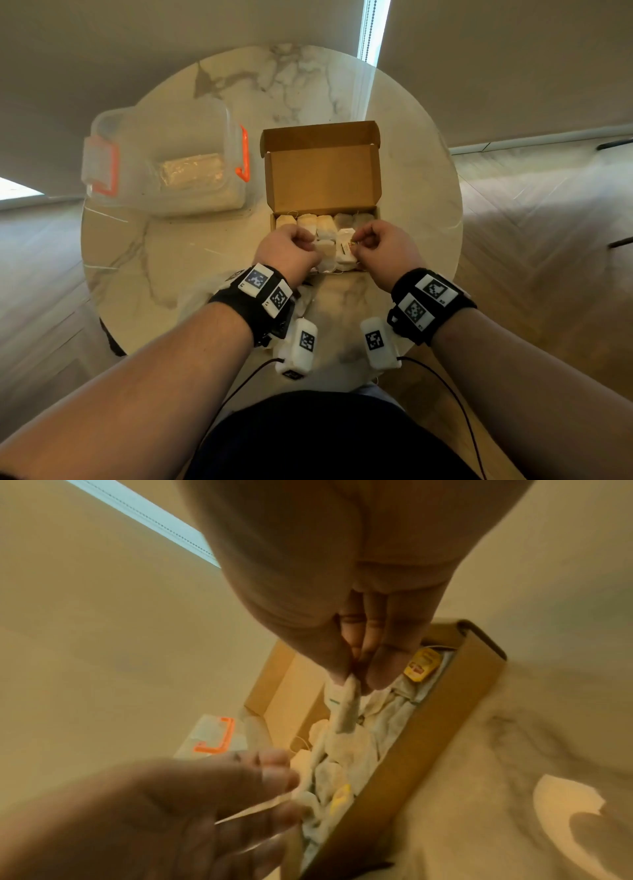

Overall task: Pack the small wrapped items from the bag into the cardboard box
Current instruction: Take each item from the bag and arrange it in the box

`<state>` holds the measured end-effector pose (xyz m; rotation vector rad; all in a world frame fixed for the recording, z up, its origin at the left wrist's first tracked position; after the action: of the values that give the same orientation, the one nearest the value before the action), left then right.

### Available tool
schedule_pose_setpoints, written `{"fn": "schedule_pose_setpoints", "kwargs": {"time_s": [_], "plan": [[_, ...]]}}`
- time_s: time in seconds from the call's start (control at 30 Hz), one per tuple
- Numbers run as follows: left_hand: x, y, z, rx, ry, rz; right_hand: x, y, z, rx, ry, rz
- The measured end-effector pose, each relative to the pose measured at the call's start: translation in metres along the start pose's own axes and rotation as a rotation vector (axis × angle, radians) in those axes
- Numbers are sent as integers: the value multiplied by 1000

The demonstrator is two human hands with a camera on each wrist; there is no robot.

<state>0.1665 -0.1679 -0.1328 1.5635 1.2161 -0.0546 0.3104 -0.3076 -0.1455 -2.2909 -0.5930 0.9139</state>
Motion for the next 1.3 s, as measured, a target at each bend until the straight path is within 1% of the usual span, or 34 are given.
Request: {"fn": "schedule_pose_setpoints", "kwargs": {"time_s": [0.07, 0.17, 0.27, 0.37, 0.5, 0.63, 0.7, 0.8, 0.87, 0.93, 1.03, 1.1, 1.17, 1.23, 1.3], "plan": [[6, -10, -14, 269, 61, -17, 6, 1, 7, -87, -24, 22], [14, -15, -23, 506, 101, -33, 10, -1, 15, -236, -62, 24], [16, -18, -20, 647, 94, -25, 12, -3, 20, -314, -67, 33], [17, -24, -15, 733, 83, -25, 13, -7, 22, -408, -52, 5], [15, -25, -19, 681, 71, -10, 13, -9, 29, -505, -33, -34], [3, -18, -30, 567, 42, 94, 10, -15, 33, -603, -51, -39], [-8, -14, -45, 480, 80, 174, 5, -15, 29, -620, -56, -36], [-28, -17, -80, 403, 161, 302, -10, -20, 17, -600, 2, -61], [-39, -30, -109, 386, 205, 338, -25, -27, 11, -535, 35, -105], [-47, -49, -134, 392, 210, 325, -45, -36, 11, -472, 34, -147], [-57, -81, -156, 419, 117, 239, -80, -50, 28, -441, -15, -203], [-61, -99, -159, 422, 8, 177, -102, -58, 51, -459, -98, -225], [-64, -112, -158, 424, -64, 142, -120, -64, 80, -512, -189, -265], [-68, -118, -156, 417, -79, 138, -134, -70, 107, -574, -253, -260], [-73, -120, -154, 383, -88, 160, -141, -73, 126, -635, -258, -218]]}}
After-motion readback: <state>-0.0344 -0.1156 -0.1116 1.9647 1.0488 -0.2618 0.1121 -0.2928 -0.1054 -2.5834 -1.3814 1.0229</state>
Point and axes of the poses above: each hand's wrist, its own x-axis towards the middle knuckle, its own z-axis out of the palm, y = z × x, the point moved 5 cm from there along x, towards the middle knuckle, and after that the axes turned 7 degrees about -x, right-handed, at the moved point
